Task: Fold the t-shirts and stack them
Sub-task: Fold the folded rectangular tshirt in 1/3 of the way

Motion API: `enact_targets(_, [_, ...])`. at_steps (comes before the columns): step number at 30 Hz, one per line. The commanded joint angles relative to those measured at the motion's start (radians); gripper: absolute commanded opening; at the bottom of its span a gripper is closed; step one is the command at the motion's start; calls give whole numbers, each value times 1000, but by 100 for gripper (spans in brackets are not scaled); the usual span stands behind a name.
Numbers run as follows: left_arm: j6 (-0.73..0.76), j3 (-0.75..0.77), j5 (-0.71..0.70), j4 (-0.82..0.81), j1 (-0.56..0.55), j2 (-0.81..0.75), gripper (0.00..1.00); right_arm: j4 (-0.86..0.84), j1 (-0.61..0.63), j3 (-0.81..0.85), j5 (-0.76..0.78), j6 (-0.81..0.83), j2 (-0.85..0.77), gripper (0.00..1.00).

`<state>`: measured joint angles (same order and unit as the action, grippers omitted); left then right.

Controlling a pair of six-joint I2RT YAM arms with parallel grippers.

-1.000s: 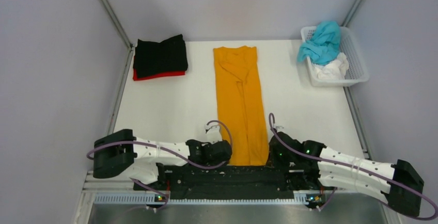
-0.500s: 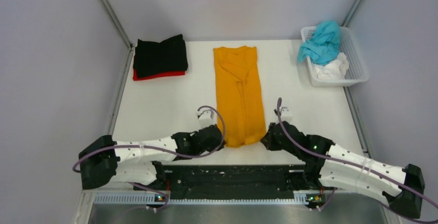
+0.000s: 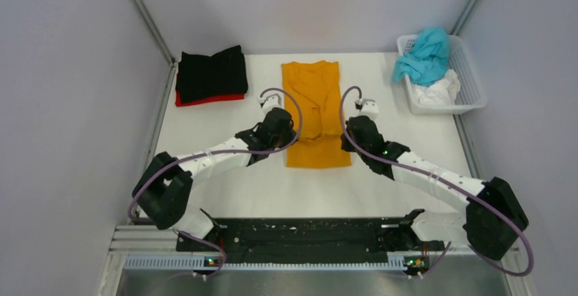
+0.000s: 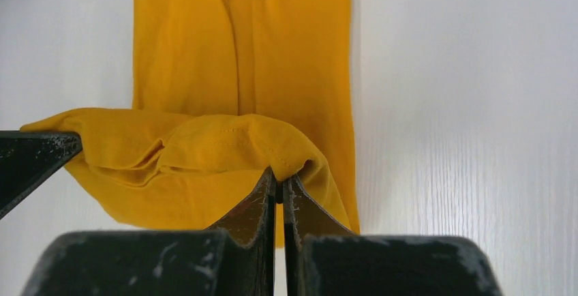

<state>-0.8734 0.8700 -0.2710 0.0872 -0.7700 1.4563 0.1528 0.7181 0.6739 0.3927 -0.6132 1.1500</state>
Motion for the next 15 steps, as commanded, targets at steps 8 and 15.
enact_targets(8, [78, 242, 112, 0, 150, 230, 0, -234, -150, 194, -80, 139, 264, 0])
enact_targets(15, [87, 284, 90, -16, 188, 303, 0, -341, -209, 228, -157, 170, 398, 0])
